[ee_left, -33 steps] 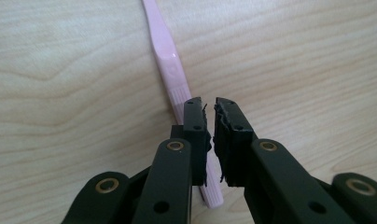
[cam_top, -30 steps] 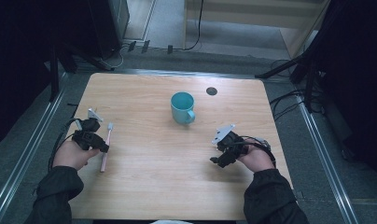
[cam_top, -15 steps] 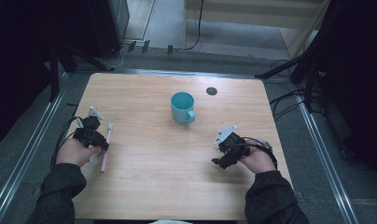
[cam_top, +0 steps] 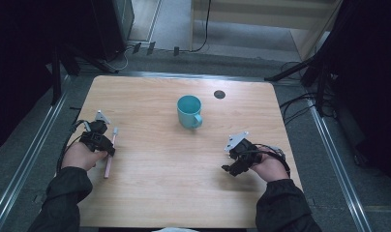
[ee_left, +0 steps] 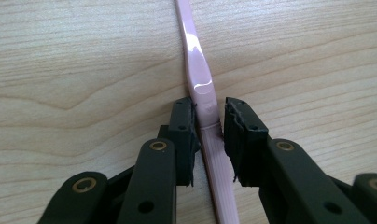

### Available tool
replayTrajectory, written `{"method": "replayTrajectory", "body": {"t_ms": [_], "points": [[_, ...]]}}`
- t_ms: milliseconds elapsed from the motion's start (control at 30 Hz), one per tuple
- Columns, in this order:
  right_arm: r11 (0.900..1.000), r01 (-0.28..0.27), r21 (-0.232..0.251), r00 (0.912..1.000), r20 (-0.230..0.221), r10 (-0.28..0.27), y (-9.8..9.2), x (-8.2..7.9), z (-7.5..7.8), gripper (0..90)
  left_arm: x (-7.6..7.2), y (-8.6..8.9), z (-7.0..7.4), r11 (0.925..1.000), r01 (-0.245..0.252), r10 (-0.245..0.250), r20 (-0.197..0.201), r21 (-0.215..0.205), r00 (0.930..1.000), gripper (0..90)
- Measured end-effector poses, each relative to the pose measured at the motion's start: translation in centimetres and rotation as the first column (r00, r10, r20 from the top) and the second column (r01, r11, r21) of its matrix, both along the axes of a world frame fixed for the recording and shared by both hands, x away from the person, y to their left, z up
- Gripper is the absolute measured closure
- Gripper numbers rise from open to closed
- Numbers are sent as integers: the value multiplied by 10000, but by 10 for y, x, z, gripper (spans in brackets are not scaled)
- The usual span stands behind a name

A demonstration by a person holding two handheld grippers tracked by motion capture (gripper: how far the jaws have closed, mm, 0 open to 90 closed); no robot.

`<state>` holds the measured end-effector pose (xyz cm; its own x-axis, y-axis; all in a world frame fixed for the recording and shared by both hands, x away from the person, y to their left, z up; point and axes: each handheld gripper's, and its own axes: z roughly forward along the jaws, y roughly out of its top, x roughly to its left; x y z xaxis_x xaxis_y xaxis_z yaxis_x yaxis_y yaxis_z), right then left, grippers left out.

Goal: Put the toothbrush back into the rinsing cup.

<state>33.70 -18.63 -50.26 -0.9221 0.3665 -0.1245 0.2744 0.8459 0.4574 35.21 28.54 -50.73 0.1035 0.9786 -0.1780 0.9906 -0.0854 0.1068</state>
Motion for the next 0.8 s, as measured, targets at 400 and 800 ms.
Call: {"method": "replayTrajectory", "body": {"t_ms": [400,800], "points": [[10000,-29,-86,10000,-2,29,0,-1,-1,203,-1,-2,0,9992,279,-280,41,270,9996,825],[10000,-34,-94,10000,0,34,0,-1,-1,203,-1,-2,0,9988,389,-391,57,289,9992,831]]}}
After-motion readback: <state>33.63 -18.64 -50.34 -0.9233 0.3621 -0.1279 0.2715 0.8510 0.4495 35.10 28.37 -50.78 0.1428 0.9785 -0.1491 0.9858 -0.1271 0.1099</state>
